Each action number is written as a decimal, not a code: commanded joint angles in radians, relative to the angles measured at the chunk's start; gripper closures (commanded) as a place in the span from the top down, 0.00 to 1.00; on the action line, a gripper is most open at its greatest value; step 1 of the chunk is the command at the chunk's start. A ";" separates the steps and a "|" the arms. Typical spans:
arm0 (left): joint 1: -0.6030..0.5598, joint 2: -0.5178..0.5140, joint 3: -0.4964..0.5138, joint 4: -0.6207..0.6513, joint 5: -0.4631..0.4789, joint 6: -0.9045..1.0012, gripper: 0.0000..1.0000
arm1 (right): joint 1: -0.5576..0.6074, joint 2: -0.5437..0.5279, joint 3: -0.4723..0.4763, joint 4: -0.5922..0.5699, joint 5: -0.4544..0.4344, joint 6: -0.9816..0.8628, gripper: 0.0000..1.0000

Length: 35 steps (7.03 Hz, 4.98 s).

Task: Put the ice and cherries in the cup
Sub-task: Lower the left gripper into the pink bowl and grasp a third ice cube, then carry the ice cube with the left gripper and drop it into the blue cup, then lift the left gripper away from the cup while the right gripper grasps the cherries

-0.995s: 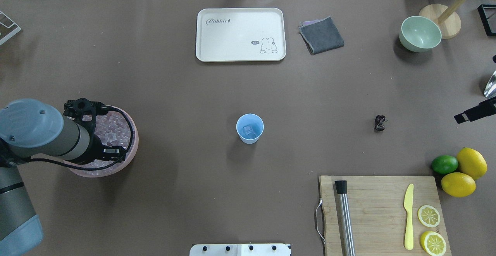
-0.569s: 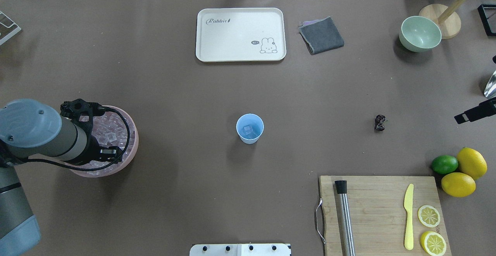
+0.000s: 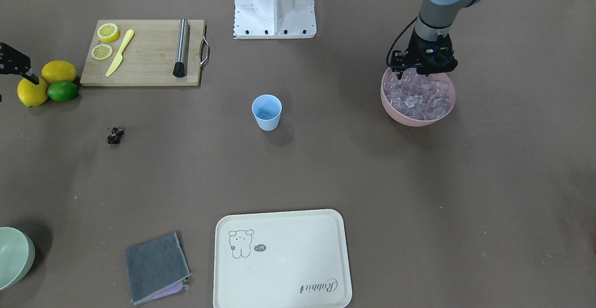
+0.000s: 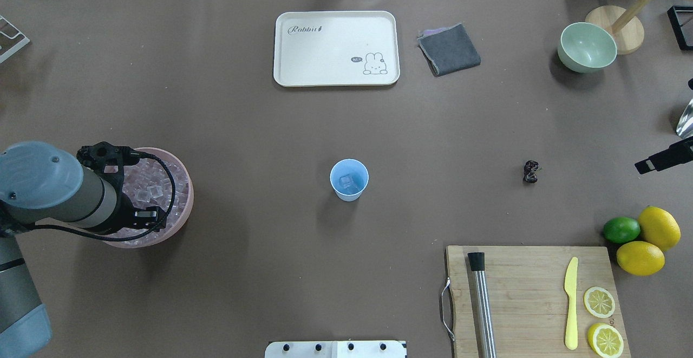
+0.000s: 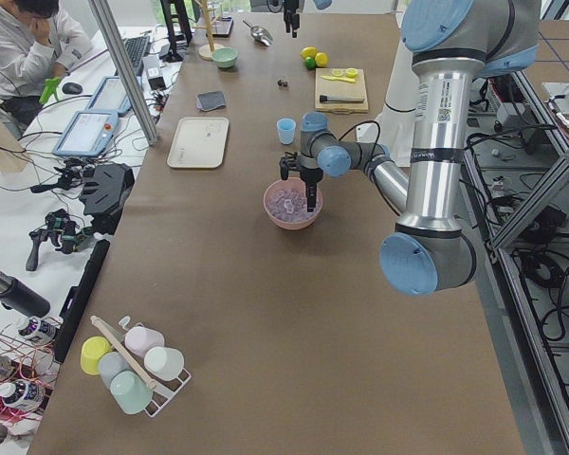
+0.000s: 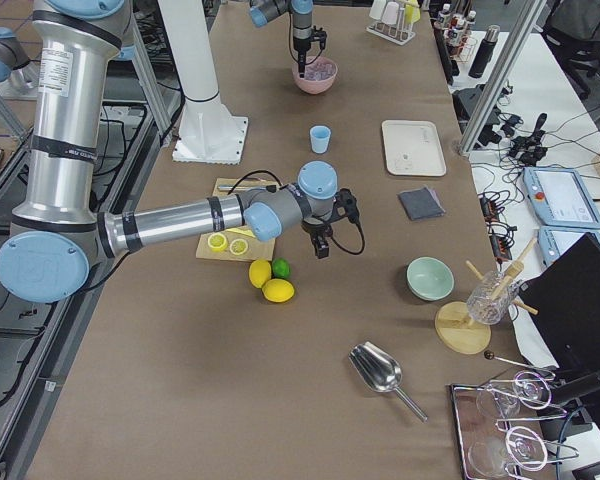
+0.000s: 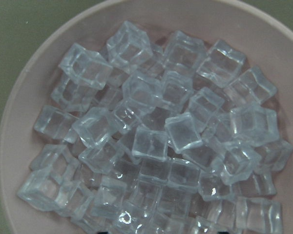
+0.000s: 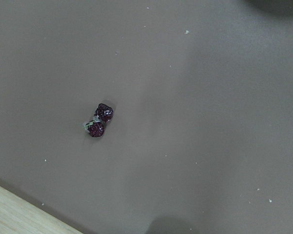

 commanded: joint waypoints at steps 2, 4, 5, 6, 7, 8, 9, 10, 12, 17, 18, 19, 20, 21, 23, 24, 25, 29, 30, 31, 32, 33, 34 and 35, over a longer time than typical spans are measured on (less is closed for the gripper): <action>0.022 0.001 -0.001 -0.002 -0.002 -0.034 0.84 | -0.001 -0.008 0.003 0.002 0.003 0.000 0.97; 0.030 -0.001 0.003 -0.002 -0.002 -0.038 0.83 | -0.001 -0.015 0.006 0.003 0.005 0.000 0.97; 0.032 -0.004 0.012 -0.002 0.000 -0.038 0.81 | -0.001 -0.015 0.006 0.003 0.008 0.000 0.97; 0.032 -0.004 0.009 0.000 0.000 -0.038 0.79 | 0.001 -0.017 0.008 0.003 0.011 0.000 0.97; 0.032 -0.007 0.017 0.000 0.000 -0.038 0.73 | 0.001 -0.021 0.008 0.003 0.012 0.000 0.97; 0.032 -0.009 0.020 0.000 0.000 -0.036 0.61 | 0.001 -0.025 0.014 0.003 0.014 0.000 0.97; 0.030 -0.007 0.020 0.003 0.000 -0.036 0.14 | 0.001 -0.032 0.027 0.003 0.017 0.002 0.97; 0.029 -0.010 0.009 0.029 0.000 -0.036 0.00 | 0.001 -0.037 0.032 0.003 0.018 0.002 0.97; 0.019 -0.010 -0.015 0.035 -0.002 -0.036 0.00 | 0.001 -0.041 0.031 0.003 0.020 0.002 0.97; -0.094 -0.036 -0.078 0.034 -0.157 -0.022 0.00 | 0.001 -0.041 0.031 0.002 0.022 0.002 0.97; -0.106 -0.129 -0.063 0.050 -0.175 -0.024 0.00 | 0.001 -0.041 0.031 0.003 0.022 0.003 0.97; -0.106 -0.283 -0.031 0.134 -0.175 -0.028 0.00 | -0.001 -0.040 0.031 0.002 0.020 0.003 0.97; -0.103 -0.446 0.036 0.187 -0.175 -0.042 0.00 | -0.001 -0.037 0.031 0.002 0.020 0.003 0.97; -0.093 -0.548 0.117 0.175 -0.173 -0.121 0.00 | -0.001 -0.035 0.031 0.002 0.017 0.003 0.97; -0.051 -0.733 0.349 0.061 -0.160 -0.223 0.00 | -0.001 -0.035 0.031 0.003 0.017 0.003 0.97; -0.022 -0.777 0.439 -0.018 -0.114 -0.272 0.00 | -0.001 -0.034 0.031 0.003 0.015 0.003 0.97; -0.013 -0.791 0.494 -0.073 -0.086 -0.289 0.00 | -0.001 -0.034 0.031 0.002 0.015 0.003 0.97; -0.001 -0.789 0.517 -0.123 -0.084 -0.289 0.95 | -0.001 -0.026 0.032 0.003 0.015 0.017 0.98; -0.008 -0.788 0.508 -0.124 -0.086 -0.289 0.97 | -0.014 -0.009 0.040 0.002 0.008 0.062 0.98; -0.058 -0.770 0.455 -0.114 -0.098 -0.280 0.97 | -0.048 0.018 0.049 0.002 0.003 0.121 0.97; -0.100 -0.675 0.365 -0.112 -0.159 -0.239 0.97 | -0.129 0.085 0.049 0.002 -0.065 0.261 0.97; -0.138 -0.585 0.277 -0.112 -0.185 -0.175 0.97 | -0.219 0.137 0.037 0.002 -0.151 0.349 0.96; -0.158 -0.528 0.229 -0.112 -0.192 -0.150 0.97 | -0.243 0.164 -0.009 0.003 -0.164 0.362 0.93; -0.162 -0.512 0.221 -0.114 -0.190 -0.148 0.97 | -0.243 0.181 -0.038 0.002 -0.163 0.480 0.90</action>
